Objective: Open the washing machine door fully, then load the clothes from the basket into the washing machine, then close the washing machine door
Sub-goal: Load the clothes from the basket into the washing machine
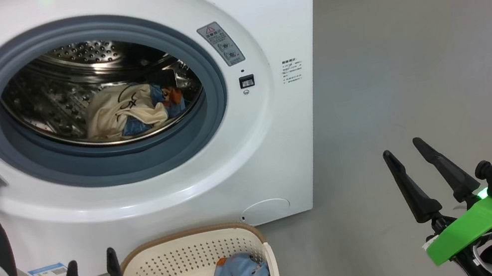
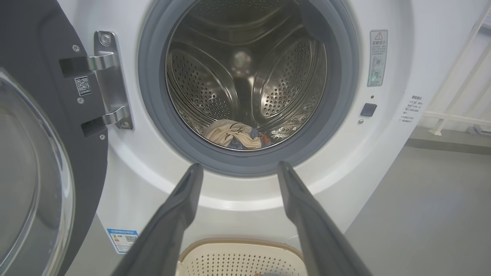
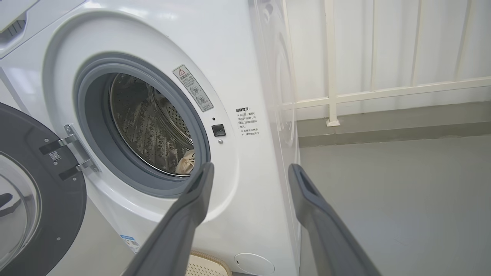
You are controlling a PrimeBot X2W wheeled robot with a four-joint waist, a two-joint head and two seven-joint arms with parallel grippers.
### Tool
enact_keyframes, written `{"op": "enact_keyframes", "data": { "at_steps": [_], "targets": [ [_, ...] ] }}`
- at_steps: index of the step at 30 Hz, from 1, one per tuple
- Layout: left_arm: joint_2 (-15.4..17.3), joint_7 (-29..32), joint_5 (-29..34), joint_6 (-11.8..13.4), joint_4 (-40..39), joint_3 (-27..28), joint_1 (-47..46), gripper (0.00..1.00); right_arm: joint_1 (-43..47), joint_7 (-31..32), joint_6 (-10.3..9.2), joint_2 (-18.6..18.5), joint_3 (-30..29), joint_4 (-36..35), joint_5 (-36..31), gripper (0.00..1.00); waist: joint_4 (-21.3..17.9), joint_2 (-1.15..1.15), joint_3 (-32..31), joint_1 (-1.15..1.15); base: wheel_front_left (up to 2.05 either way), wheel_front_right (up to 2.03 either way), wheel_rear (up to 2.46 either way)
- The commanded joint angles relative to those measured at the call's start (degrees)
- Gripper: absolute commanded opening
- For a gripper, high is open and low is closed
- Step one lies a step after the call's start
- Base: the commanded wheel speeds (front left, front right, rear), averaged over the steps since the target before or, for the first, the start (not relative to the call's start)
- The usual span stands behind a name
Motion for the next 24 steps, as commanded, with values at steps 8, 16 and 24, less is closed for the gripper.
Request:
{"op": "enact_keyframes", "data": {
  "at_steps": [8, 16, 24],
  "targets": [
    [0.05, -0.35, 0.12, -0.36, -2.04, 2.6, -0.78, 1.0, -0.22, -0.27, 0.09, -0.69, 1.88, -1.4, 0.64, 1.0, -0.17, 0.0, -0.19, 0.0, 0.0, 0.0, 0.0],
    [-0.32, -0.35, 0.4, -0.66, -2.08, 2.82, -0.77, 1.0, -0.38, -0.27, 0.09, -0.49, 2.05, -1.31, 0.72, 1.0, -0.21, 0.0, -0.07, 0.0, 0.0, 0.0, 0.0],
    [-0.57, -0.35, 0.66, -0.81, -1.95, 3.02, -0.94, 1.0, -0.41, -0.27, 0.09, -0.66, 1.95, -1.33, 0.65, 1.0, -0.09, 0.0, 0.06, 0.0, 0.0, 0.0, 0.0]
  ]
}}
